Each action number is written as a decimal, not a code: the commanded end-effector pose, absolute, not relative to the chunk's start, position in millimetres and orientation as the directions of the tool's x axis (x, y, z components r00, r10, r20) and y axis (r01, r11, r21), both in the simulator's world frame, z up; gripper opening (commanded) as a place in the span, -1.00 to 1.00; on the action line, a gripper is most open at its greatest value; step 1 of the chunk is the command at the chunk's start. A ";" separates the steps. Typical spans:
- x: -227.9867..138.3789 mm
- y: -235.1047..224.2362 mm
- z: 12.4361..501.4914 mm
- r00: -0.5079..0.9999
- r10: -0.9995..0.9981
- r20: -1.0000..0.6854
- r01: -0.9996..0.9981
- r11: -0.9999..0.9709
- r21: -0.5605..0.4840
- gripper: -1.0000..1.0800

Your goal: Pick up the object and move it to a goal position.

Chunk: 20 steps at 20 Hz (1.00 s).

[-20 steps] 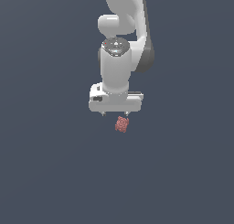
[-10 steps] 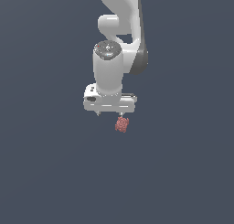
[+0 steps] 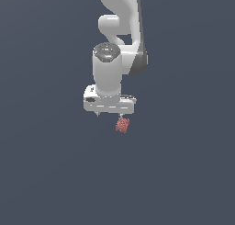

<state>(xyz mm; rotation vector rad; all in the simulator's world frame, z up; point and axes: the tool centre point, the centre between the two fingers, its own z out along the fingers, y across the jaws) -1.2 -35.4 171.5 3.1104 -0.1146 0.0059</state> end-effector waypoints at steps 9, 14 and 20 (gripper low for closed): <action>-10.7 -7.8 136.6 0.983 -0.182 0.004 -0.182 -0.983 0.014 0.92; -19.4 10.3 113.4 0.966 -0.258 0.003 -0.258 -0.966 0.006 0.92; -27.1 23.3 96.4 0.949 -0.314 0.001 -0.314 -0.949 0.001 0.92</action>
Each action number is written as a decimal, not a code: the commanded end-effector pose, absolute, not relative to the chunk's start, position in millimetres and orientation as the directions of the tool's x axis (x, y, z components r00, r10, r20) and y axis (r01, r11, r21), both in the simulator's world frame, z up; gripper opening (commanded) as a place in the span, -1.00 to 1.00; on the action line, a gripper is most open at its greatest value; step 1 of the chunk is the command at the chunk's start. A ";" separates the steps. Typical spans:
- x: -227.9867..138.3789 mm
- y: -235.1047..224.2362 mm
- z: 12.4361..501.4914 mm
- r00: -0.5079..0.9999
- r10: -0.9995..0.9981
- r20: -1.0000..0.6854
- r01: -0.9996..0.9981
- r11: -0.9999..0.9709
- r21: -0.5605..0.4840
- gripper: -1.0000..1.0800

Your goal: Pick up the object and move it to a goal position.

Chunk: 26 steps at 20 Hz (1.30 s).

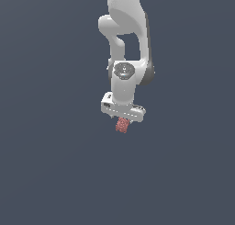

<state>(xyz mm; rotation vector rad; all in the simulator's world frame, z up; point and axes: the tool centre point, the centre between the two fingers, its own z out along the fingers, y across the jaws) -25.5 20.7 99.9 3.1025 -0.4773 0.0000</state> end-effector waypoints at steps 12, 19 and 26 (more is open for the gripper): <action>-29.9 27.3 82.9 0.944 -0.330 -0.001 -0.330 -0.944 0.000 0.92; -31.1 27.4 50.6 0.943 -0.332 0.000 -0.332 -0.943 0.000 0.92; -30.1 27.5 40.7 0.943 -0.333 0.000 -0.333 -0.943 0.000 -1.00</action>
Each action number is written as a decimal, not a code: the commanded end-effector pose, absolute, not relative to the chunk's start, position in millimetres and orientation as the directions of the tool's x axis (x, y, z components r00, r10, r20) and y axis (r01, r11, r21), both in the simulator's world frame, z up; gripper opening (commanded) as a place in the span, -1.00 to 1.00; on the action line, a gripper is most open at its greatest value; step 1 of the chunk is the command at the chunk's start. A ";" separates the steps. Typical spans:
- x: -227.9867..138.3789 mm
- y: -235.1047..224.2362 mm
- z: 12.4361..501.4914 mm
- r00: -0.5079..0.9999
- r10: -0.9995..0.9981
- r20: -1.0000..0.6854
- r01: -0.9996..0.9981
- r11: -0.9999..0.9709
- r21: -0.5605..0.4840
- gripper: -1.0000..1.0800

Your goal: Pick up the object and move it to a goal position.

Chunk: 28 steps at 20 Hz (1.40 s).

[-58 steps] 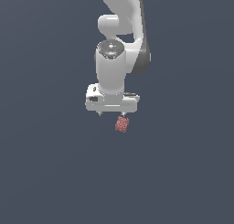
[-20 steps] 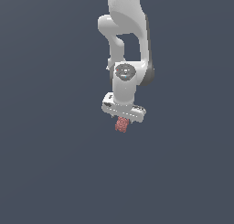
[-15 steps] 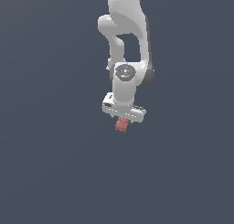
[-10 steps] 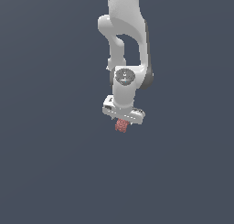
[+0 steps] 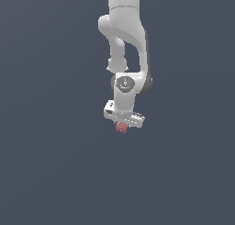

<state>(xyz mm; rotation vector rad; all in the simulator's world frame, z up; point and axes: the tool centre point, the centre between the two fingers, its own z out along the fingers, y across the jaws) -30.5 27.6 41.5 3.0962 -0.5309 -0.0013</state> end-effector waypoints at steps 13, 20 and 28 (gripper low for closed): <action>-29.6 28.9 44.4 0.943 -0.333 0.001 -0.333 -0.943 0.000 -1.00; -26.8 43.6 73.8 0.943 -0.333 0.001 -0.333 -0.943 0.000 -1.00; -19.8 76.8 141.5 0.943 -0.334 0.001 -0.334 -0.943 0.001 -1.00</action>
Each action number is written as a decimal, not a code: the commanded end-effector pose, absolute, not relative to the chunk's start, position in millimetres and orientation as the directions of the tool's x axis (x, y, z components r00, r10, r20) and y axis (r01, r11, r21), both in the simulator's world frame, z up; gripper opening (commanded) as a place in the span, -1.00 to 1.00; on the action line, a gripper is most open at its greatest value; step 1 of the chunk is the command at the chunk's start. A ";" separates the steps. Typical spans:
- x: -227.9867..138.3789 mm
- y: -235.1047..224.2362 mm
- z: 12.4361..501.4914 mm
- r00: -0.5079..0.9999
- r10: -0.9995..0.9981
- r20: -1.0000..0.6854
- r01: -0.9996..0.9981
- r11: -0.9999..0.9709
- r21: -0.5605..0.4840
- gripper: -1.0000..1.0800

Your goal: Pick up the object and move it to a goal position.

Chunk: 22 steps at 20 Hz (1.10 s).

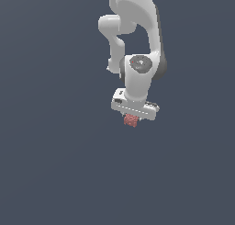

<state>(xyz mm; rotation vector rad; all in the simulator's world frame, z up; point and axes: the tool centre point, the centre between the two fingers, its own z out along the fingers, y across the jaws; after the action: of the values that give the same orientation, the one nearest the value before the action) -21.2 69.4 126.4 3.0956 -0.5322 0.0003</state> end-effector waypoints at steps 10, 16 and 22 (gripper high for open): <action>-6.7 128.7 246.8 0.943 -0.334 0.001 -0.334 -0.943 0.001 -1.00; 0.5 151.5 291.9 0.943 -0.334 0.001 -0.334 -0.943 0.001 -1.00; 5.7 164.7 317.4 0.943 -0.334 0.000 -0.334 -0.943 0.000 -1.00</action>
<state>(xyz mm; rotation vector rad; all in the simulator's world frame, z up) 4.6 162.1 312.0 3.0965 -0.5308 0.0019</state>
